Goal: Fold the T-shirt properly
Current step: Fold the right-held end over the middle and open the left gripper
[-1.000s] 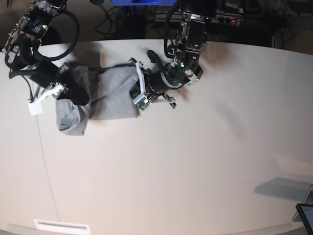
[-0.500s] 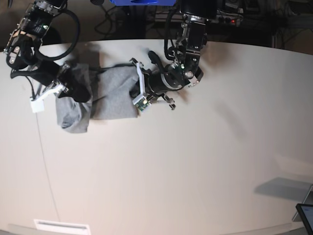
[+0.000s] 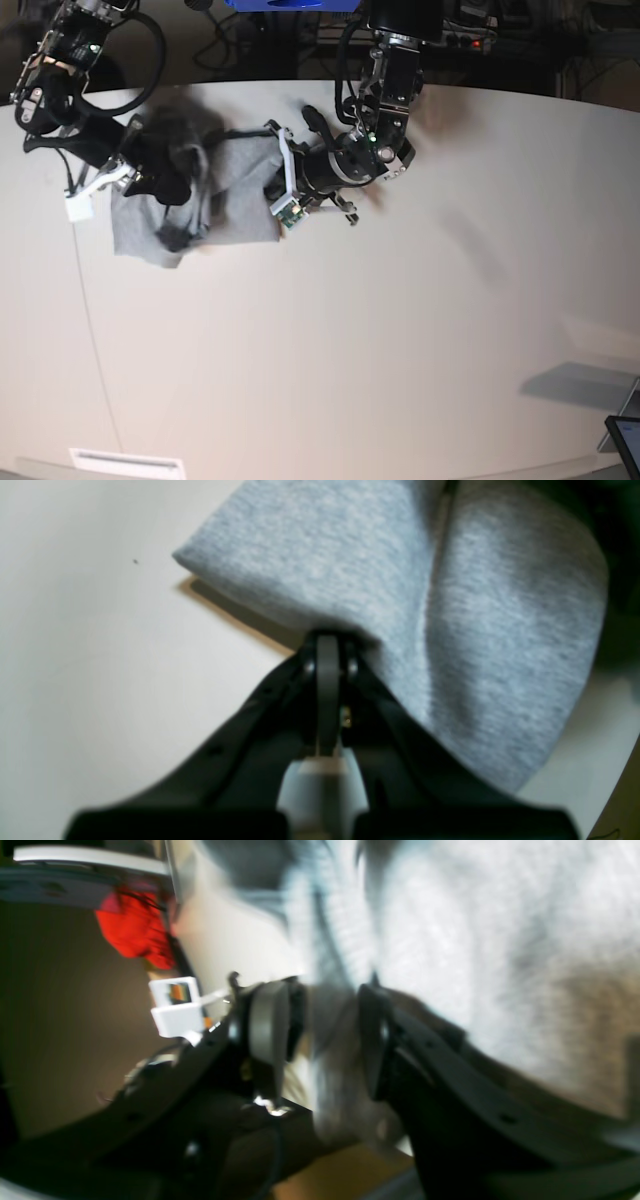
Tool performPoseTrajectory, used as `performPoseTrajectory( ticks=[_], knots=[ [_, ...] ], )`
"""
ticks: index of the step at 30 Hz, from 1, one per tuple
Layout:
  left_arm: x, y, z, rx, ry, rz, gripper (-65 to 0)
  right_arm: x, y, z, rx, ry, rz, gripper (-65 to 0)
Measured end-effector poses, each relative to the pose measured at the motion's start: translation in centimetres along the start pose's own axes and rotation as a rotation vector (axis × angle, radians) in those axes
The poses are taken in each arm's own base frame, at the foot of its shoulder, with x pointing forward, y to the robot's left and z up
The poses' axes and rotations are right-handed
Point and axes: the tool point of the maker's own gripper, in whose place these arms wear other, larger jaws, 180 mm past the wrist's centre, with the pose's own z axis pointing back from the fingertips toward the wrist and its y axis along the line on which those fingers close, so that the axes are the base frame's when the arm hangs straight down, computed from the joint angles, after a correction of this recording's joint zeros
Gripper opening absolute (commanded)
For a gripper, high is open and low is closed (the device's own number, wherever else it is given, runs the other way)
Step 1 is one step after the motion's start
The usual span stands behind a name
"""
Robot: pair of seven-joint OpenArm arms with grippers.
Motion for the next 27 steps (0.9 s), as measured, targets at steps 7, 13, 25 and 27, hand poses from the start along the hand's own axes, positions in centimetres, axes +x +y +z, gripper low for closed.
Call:
performPoseTrajectory(
  ticks=[7, 13, 25, 27],
  knots=[
    [-0.1, 0.1, 0.0, 0.003, 0.001, 0.001, -65.0, -1.0, 2.7, -0.6, 0.139, 0.038, -0.024, -39.2],
    [-0.3, 0.2, 0.2, 0.002, -0.004, 0.004, -65.0, 3.4, 0.8, 3.0, 0.046, -0.090, 0.039, -39.6],
    [-6.8, 6.4, 8.1, 0.207, 0.098, -0.031, -65.0, 1.5, 4.0, 0.8, 0.112, 0.040, 0.147, -55.9],
    [-7.5, 6.7, 8.8, 0.222, 0.121, -0.047, -65.0, 0.9, 4.5, 0.3, 0.126, 0.058, 0.148, -55.9]
  ],
)
